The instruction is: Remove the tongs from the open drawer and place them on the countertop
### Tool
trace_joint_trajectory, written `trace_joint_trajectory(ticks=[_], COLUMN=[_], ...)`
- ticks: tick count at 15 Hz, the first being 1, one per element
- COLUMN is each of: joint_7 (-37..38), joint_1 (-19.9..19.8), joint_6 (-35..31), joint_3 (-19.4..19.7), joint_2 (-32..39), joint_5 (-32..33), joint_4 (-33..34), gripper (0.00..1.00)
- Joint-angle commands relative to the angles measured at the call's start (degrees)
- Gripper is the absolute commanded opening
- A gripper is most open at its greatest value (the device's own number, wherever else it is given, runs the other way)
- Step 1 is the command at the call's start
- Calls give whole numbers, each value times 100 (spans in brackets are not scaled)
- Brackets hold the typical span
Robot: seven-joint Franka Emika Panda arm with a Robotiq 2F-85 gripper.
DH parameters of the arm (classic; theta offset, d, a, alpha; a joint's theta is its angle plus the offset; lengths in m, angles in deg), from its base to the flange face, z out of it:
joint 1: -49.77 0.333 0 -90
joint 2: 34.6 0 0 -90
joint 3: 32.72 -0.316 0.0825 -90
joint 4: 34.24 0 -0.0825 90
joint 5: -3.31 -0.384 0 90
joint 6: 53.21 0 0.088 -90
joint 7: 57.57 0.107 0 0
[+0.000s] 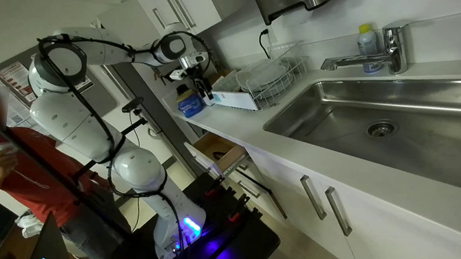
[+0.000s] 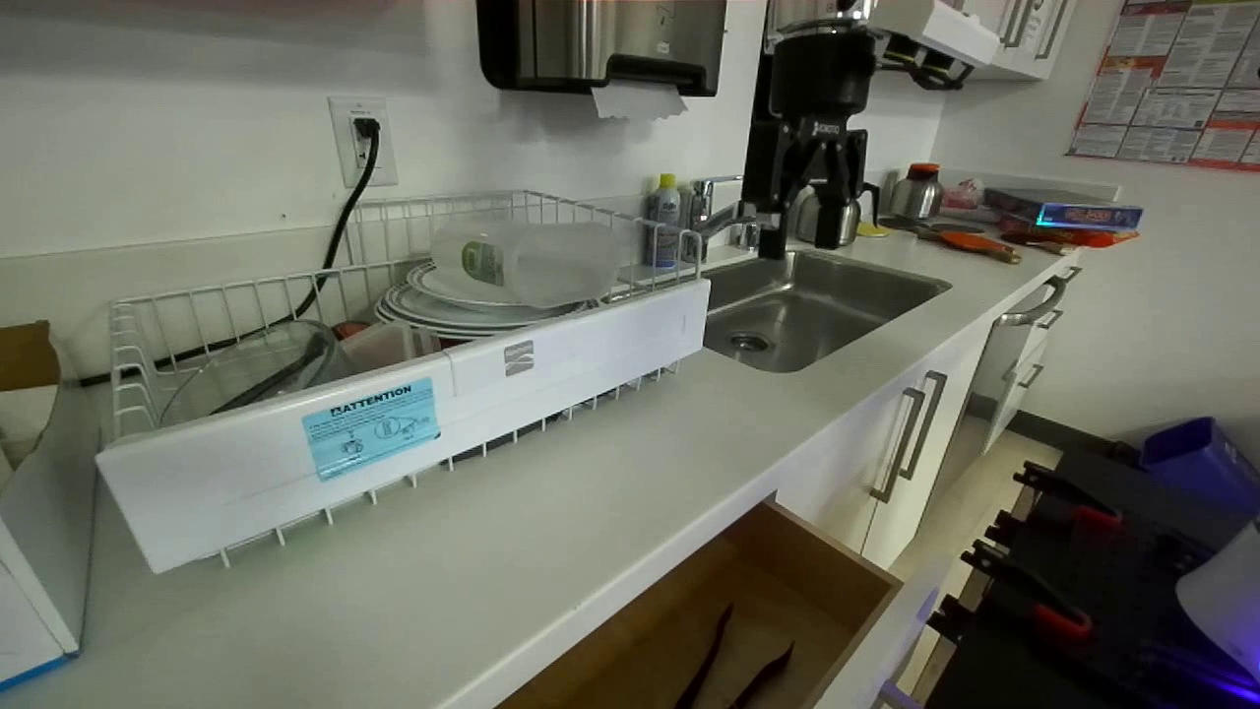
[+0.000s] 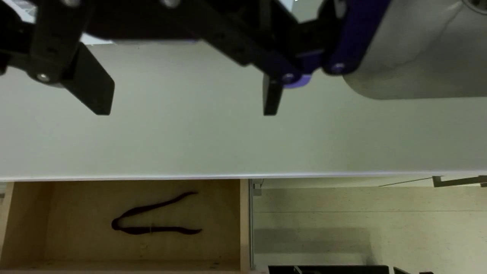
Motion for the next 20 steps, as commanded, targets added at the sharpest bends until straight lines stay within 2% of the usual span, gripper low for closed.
trace_joint_trajectory(ticks=[1, 7, 10, 12, 14, 15, 17, 20], joint_7=[337, 1038, 912, 509, 8, 377, 176, 174], joint_1=[174, 405, 571, 781, 911, 835, 885, 885], joint_6=[-530, -2301, -3268, -3727, -3791, -3626, -3674, -3675], joint_3=[-226, -590, -642, -634, -592, -603, -608, -604], joint_2=[-159, 133, 499, 810, 911, 856, 975, 979], joint_5=[-70, -230, -624, -1146, -1693, -1280, -1519, -1529], joint_4=[-463, -1483, -1947, -2078, -2139, -2078, -2081, -2079], gripper=[100, 100, 100, 100, 100, 100, 100, 100])
